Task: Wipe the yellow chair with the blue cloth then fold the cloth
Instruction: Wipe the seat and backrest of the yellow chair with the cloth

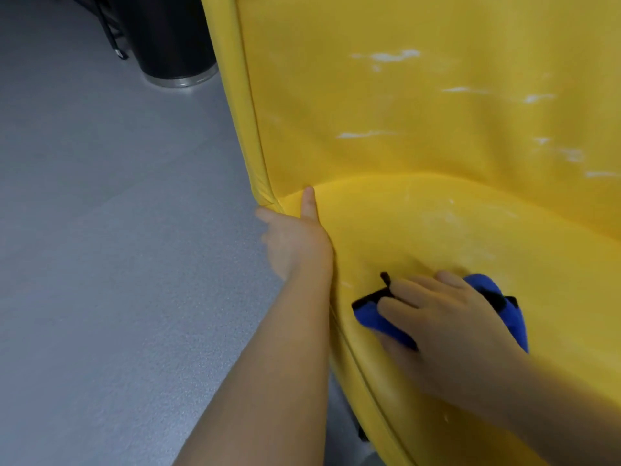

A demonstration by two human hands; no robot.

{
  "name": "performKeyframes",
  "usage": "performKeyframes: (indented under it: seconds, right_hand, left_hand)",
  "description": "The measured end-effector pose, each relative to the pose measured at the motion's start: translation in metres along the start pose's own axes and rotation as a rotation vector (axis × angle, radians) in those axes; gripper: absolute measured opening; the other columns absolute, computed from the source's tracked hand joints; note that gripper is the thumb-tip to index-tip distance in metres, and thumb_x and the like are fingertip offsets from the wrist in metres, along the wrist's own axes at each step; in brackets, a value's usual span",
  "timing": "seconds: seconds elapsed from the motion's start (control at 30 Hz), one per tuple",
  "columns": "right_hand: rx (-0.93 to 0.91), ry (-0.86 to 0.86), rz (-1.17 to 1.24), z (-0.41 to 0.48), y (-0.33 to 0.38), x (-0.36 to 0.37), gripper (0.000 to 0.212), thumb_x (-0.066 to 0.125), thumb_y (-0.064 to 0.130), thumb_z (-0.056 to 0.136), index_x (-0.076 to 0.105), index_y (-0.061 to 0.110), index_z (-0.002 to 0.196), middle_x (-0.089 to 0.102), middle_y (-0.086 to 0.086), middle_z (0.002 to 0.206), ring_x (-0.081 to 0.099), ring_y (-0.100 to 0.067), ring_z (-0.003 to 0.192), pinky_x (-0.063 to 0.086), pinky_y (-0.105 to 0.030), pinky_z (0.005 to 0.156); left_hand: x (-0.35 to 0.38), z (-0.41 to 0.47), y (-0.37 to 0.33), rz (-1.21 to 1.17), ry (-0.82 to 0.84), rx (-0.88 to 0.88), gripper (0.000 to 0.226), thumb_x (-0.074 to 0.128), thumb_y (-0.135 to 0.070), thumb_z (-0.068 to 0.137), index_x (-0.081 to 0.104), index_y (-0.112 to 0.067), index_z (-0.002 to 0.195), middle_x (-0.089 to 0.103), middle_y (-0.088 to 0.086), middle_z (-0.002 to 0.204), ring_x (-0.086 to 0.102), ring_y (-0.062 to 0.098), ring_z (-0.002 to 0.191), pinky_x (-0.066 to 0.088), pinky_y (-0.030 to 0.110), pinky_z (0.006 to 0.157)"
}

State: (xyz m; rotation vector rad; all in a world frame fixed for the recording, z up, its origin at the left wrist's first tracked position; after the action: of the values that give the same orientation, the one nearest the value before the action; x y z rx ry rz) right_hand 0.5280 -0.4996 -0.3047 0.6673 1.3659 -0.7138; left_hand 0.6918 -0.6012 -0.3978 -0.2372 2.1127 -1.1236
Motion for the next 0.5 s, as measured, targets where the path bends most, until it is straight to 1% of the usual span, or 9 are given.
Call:
performKeyframes:
  seconds: [0.07, 0.13, 0.2, 0.23, 0.3, 0.33, 0.4, 0.43, 0.5]
  right_hand:
    - [0.014, -0.032, -0.016, 0.011, -0.012, -0.001, 0.011, 0.060, 0.034, 0.073, 0.057, 0.024, 0.072, 0.049, 0.007, 0.066, 0.054, -0.019, 0.059, 0.032, -0.029, 0.062]
    - [0.068, -0.097, -0.088, 0.037, -0.032, 0.001, 0.015, 0.057, 0.034, 0.076, 0.059, 0.019, 0.073, 0.054, -0.001, 0.068, 0.058, -0.028, 0.063, 0.036, -0.033, 0.062]
    - [0.183, -0.143, -0.158, 0.068, -0.067, 0.003, 0.020, 0.055, 0.032, 0.083, 0.062, 0.013, 0.079, 0.059, -0.011, 0.075, 0.061, -0.035, 0.071, 0.039, -0.038, 0.065]
    - [0.251, -0.140, -0.172, 0.080, -0.086, 0.004, 0.021, 0.056, 0.031, 0.087, 0.063, 0.012, 0.083, 0.060, -0.013, 0.080, 0.060, -0.037, 0.077, 0.038, -0.040, 0.068]
    - [0.368, -0.120, -0.149, 0.096, -0.116, 0.006, 0.021, 0.054, 0.032, 0.090, 0.061, 0.013, 0.085, 0.058, -0.013, 0.087, 0.057, -0.038, 0.086, 0.034, -0.039, 0.072]
    - [0.395, -0.127, -0.126, 0.099, -0.124, 0.006, 0.021, 0.053, 0.033, 0.090, 0.057, 0.014, 0.082, 0.055, -0.012, 0.085, 0.055, -0.037, 0.085, 0.032, -0.039, 0.073]
    - [0.372, -0.126, -0.090, 0.099, -0.117, 0.005, 0.024, 0.051, 0.032, 0.091, 0.046, 0.016, 0.074, 0.047, -0.007, 0.078, 0.050, -0.035, 0.077, 0.032, -0.038, 0.070]
    - [0.335, -0.113, -0.072, 0.094, -0.108, 0.004, 0.025, 0.051, 0.031, 0.091, 0.043, 0.016, 0.073, 0.044, -0.005, 0.076, 0.048, -0.033, 0.074, 0.033, -0.038, 0.069]
    - [0.243, -0.077, -0.033, 0.077, -0.080, 0.003, 0.023, 0.053, 0.031, 0.090, 0.046, 0.017, 0.074, 0.047, -0.005, 0.076, 0.051, -0.034, 0.072, 0.036, -0.040, 0.068]
  left_hand:
    - [0.001, 0.000, 0.001, -0.025, 0.013, 0.006, 0.078, 0.044, -0.072, 0.088, 0.028, -0.017, 0.141, 0.058, 0.016, 0.122, 0.060, 0.035, 0.103, 0.041, 0.039, 0.070]
    - [0.001, -0.001, 0.000, -0.048, 0.020, 0.013, 0.077, 0.045, -0.071, 0.088, 0.027, -0.018, 0.141, 0.058, 0.015, 0.123, 0.059, 0.035, 0.105, 0.042, 0.041, 0.073]
    - [0.000, 0.000, 0.001, -0.073, 0.025, 0.010, 0.077, 0.046, -0.070, 0.088, 0.027, -0.019, 0.142, 0.058, 0.015, 0.124, 0.059, 0.036, 0.107, 0.043, 0.042, 0.075]
    - [0.001, 0.000, 0.001, -0.078, 0.028, 0.005, 0.076, 0.047, -0.070, 0.088, 0.027, -0.019, 0.142, 0.058, 0.014, 0.124, 0.058, 0.035, 0.107, 0.042, 0.041, 0.074]
    - [0.000, -0.001, 0.002, -0.087, 0.037, -0.002, 0.075, 0.047, -0.069, 0.088, 0.027, -0.020, 0.141, 0.058, 0.014, 0.123, 0.058, 0.034, 0.106, 0.039, 0.040, 0.072]
    - [0.001, -0.002, 0.002, -0.090, 0.045, 0.000, 0.075, 0.047, -0.069, 0.089, 0.026, -0.020, 0.142, 0.057, 0.013, 0.124, 0.058, 0.034, 0.106, 0.038, 0.040, 0.072]
    - [0.001, -0.002, 0.001, -0.074, 0.048, -0.005, 0.079, 0.046, -0.069, 0.089, 0.021, -0.021, 0.146, 0.055, 0.013, 0.129, 0.057, 0.034, 0.109, 0.035, 0.039, 0.072]
    - [0.000, -0.002, 0.001, -0.064, 0.044, -0.008, 0.080, 0.046, -0.069, 0.090, 0.019, -0.021, 0.148, 0.055, 0.014, 0.131, 0.057, 0.034, 0.111, 0.035, 0.039, 0.073]
    - [0.001, -0.002, 0.000, -0.068, 0.043, -0.003, 0.081, 0.045, -0.069, 0.090, 0.017, -0.021, 0.149, 0.054, 0.014, 0.132, 0.057, 0.034, 0.112, 0.034, 0.038, 0.074]
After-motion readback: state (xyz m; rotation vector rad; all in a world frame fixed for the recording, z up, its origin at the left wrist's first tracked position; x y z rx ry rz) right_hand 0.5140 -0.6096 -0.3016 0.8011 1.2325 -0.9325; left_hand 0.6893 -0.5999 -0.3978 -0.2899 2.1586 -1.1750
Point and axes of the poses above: each hand's wrist, its own z-axis towards the middle knuckle, its own x-axis out of the palm, y = z × x, the point moved 8 cm from there along z, towards the middle knuckle
